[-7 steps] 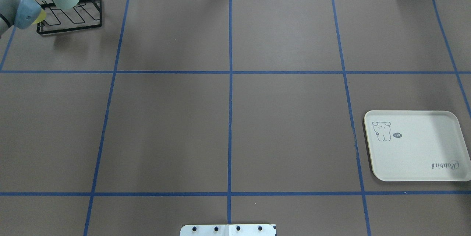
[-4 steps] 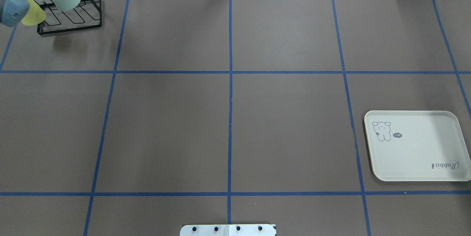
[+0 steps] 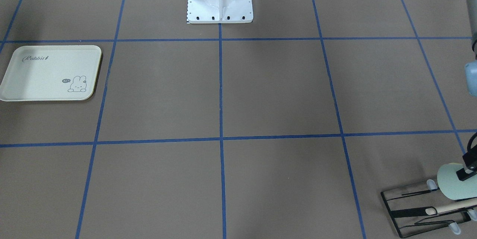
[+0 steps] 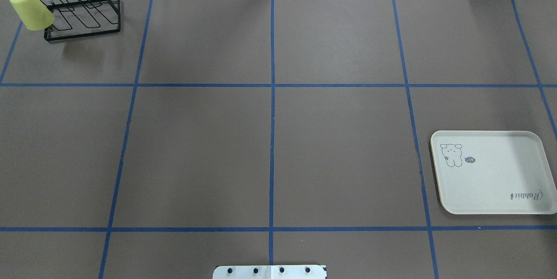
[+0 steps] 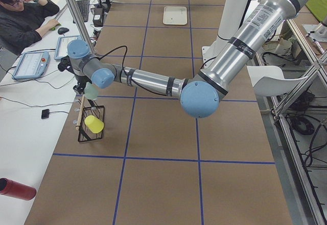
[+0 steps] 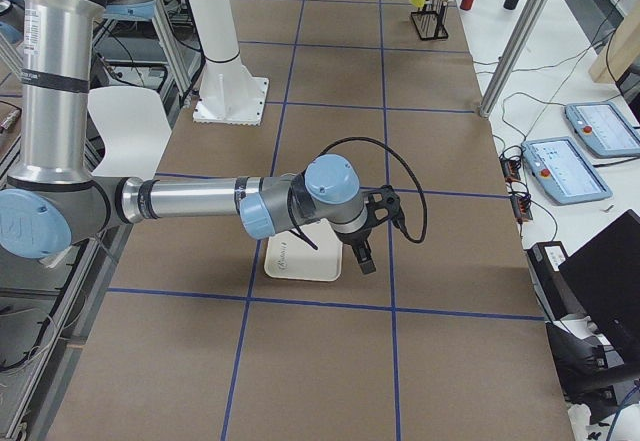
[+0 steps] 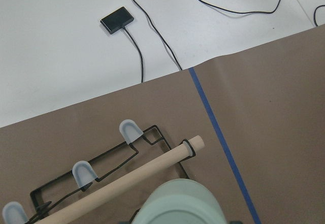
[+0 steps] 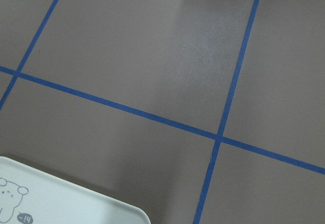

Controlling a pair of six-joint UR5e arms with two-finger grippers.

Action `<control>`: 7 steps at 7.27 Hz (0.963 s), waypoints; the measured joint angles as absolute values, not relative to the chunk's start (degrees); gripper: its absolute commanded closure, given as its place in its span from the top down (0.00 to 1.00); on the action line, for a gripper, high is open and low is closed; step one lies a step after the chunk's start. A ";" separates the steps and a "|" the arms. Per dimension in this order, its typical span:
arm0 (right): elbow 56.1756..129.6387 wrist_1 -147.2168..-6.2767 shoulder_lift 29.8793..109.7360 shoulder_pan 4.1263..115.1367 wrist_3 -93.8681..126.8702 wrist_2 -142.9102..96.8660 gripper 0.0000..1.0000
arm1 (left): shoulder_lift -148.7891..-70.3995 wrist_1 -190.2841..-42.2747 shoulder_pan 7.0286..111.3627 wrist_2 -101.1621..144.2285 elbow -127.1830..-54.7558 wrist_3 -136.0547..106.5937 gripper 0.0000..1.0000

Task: Left arm grabs green cup and hands to right arm on tray

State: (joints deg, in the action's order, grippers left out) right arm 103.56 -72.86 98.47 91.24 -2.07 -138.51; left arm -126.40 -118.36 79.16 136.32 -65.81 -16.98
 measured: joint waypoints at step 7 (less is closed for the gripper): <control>109.30 -71.06 94.22 90.49 23.69 -146.18 1.00 | -126.33 -127.74 73.58 137.43 -76.13 -54.72 0.24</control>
State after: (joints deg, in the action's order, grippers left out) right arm 109.30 -71.06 94.22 90.49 23.69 -146.18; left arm -126.33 -127.74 73.58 137.43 -76.13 -54.72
